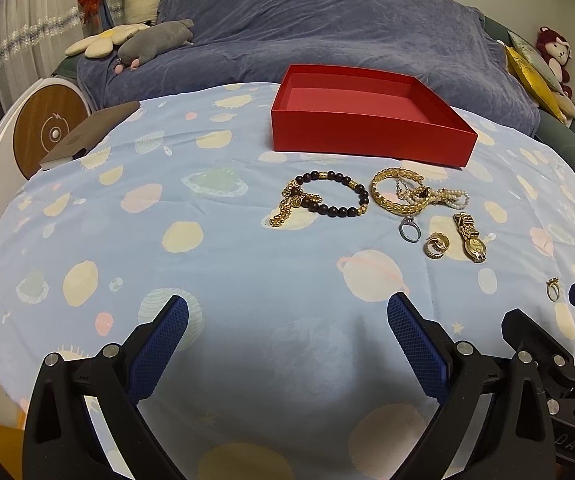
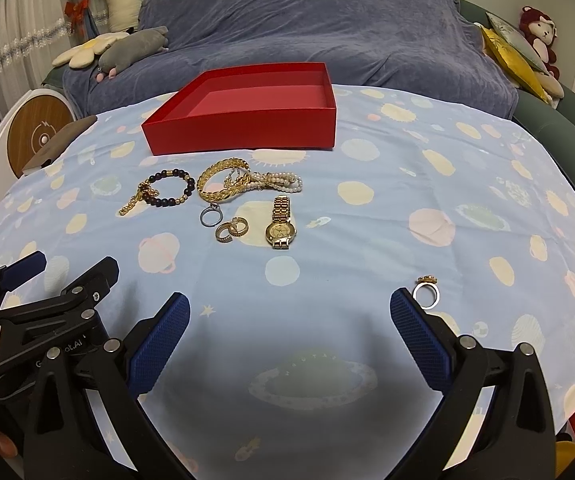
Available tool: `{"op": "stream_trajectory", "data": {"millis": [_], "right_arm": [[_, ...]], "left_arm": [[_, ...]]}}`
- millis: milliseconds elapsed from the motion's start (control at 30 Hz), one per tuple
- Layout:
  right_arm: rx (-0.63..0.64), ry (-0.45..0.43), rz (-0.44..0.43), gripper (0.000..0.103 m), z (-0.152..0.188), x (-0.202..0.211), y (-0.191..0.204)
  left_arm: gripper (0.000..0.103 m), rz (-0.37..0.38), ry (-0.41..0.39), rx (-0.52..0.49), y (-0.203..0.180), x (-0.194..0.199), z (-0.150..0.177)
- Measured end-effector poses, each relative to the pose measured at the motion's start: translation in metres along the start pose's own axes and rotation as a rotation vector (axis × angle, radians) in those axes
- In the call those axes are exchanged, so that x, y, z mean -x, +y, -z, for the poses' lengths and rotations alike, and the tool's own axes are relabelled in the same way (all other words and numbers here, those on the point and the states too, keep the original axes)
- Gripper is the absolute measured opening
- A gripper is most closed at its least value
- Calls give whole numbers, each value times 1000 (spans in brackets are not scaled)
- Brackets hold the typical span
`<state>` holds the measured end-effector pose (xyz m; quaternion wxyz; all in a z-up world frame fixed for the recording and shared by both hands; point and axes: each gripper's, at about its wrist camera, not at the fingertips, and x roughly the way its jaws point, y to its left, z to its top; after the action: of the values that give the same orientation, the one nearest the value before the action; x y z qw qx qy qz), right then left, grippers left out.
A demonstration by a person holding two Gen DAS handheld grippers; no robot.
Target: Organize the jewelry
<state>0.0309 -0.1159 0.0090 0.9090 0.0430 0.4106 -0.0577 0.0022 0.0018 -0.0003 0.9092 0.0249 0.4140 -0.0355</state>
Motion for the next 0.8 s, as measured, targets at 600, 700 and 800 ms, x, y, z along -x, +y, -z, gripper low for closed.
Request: {"op": "stream_trajectory", "data": {"millis": [600,700,800], "right_arm": [[2,1,-1,98,0,-1,0],[2,1,-1,98,0,-1,0],[1,1,-1,98,0,-1,0]], "left_arm": [[98,4,2,3,0,0,0],[98,4,2,3,0,0,0],[98,4,2,3,0,0,0]]}}
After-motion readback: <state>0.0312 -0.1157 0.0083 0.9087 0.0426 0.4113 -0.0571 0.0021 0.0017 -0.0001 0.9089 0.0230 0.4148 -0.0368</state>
